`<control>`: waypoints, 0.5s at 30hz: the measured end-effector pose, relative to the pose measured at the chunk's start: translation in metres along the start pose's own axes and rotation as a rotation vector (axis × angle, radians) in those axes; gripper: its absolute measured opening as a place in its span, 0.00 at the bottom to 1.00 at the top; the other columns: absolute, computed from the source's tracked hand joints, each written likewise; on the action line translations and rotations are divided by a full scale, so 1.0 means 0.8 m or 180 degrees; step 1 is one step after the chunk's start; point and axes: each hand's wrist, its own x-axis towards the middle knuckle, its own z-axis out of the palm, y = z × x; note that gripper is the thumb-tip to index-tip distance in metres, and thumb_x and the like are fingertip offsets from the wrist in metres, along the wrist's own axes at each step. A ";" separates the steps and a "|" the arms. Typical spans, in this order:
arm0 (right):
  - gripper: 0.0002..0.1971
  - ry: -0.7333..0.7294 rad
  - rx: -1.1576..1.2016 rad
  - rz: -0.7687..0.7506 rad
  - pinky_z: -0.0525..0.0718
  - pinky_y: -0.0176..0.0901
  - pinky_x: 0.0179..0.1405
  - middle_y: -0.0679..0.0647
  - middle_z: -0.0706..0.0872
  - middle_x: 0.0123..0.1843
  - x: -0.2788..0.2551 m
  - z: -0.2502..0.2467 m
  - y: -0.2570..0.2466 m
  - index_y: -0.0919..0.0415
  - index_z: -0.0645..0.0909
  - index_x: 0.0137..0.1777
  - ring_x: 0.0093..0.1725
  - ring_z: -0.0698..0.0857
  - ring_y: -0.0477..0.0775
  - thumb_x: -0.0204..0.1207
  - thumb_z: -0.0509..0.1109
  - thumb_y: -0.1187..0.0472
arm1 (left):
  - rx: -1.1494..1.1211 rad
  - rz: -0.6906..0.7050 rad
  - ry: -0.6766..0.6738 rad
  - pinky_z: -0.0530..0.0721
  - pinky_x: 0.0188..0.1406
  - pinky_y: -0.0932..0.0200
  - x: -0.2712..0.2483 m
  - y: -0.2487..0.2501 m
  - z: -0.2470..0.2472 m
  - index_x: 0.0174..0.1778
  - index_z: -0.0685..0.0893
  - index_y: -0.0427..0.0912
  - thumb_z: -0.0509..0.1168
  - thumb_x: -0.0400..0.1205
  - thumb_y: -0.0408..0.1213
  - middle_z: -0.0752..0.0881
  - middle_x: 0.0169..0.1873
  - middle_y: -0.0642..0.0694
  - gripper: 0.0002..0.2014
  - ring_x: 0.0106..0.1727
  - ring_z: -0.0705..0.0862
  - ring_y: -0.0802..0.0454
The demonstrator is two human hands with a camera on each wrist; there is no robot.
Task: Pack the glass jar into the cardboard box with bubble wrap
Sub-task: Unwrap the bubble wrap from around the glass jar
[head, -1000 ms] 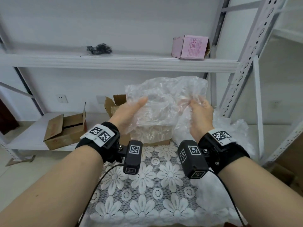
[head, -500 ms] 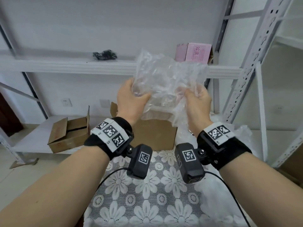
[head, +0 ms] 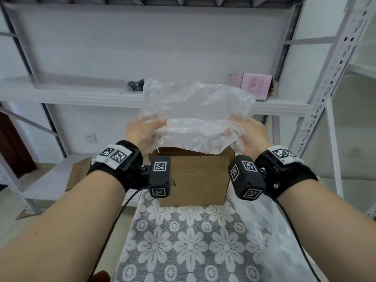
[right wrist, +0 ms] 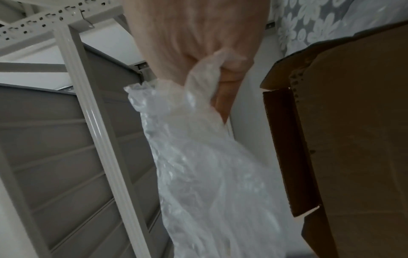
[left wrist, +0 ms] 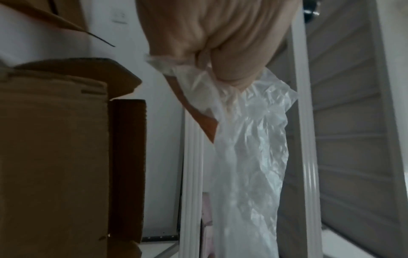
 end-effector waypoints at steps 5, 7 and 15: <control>0.20 -0.0008 0.0430 0.0465 0.89 0.43 0.32 0.68 0.84 0.64 0.019 0.009 0.007 0.70 0.76 0.69 0.46 0.89 0.61 0.78 0.67 0.64 | -0.0697 -0.0673 0.0052 0.87 0.22 0.64 0.019 -0.013 -0.016 0.62 0.83 0.31 0.64 0.82 0.24 0.89 0.47 0.34 0.12 0.30 0.91 0.49; 0.15 0.0014 0.0961 0.0608 0.90 0.46 0.44 0.62 0.85 0.63 0.026 0.012 0.008 0.65 0.78 0.65 0.52 0.87 0.60 0.82 0.62 0.60 | -0.0902 -0.0771 0.0093 0.86 0.21 0.64 0.026 -0.016 -0.019 0.64 0.82 0.29 0.64 0.83 0.23 0.88 0.52 0.30 0.13 0.32 0.92 0.46; 0.18 -0.0562 -0.1928 0.0328 0.85 0.37 0.55 0.64 0.88 0.58 0.005 0.036 0.043 0.72 0.80 0.63 0.53 0.87 0.58 0.83 0.50 0.73 | -0.1395 -0.0998 0.0022 0.87 0.24 0.62 0.041 -0.028 -0.022 0.71 0.76 0.27 0.61 0.84 0.25 0.86 0.60 0.31 0.18 0.40 0.92 0.41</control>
